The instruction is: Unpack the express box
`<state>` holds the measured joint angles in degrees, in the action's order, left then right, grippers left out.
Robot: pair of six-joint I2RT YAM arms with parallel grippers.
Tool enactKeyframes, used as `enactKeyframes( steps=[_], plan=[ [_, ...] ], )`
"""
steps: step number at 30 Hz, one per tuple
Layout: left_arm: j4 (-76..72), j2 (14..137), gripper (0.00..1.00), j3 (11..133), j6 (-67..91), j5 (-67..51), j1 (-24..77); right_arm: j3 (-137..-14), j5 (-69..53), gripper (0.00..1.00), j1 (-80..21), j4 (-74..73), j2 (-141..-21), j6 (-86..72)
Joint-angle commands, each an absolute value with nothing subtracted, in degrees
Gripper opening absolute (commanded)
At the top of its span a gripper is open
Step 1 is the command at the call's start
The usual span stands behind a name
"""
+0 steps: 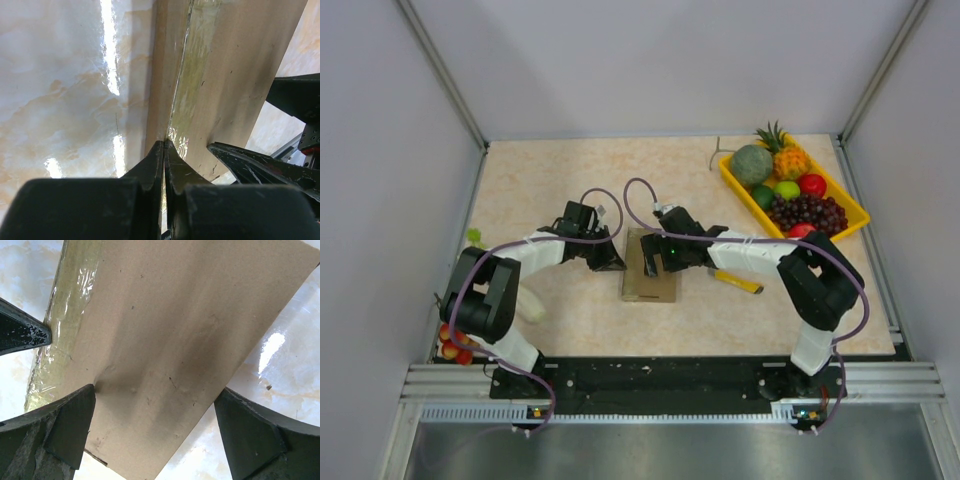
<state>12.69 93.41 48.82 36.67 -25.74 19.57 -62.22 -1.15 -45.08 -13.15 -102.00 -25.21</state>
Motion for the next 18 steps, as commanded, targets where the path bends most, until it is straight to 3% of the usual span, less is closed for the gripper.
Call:
enactKeyframes(
  steps=[1,13,18],
  plan=[
    [15.64,95.36,0.04,47.46,35.78,-21.54,19.86,-63.37,-4.66,0.96,-45.70,-10.72,-102.82,-24.87],
    [17.23,94.13,0.23,48.16,33.49,-20.39,19.34,-63.02,1.14,0.89,-45.70,-15.73,-106.43,-27.33],
    [17.40,94.39,0.18,48.16,33.22,-20.83,18.81,-62.67,1.84,0.85,-45.62,-16.26,-106.35,-27.68]
  ],
)
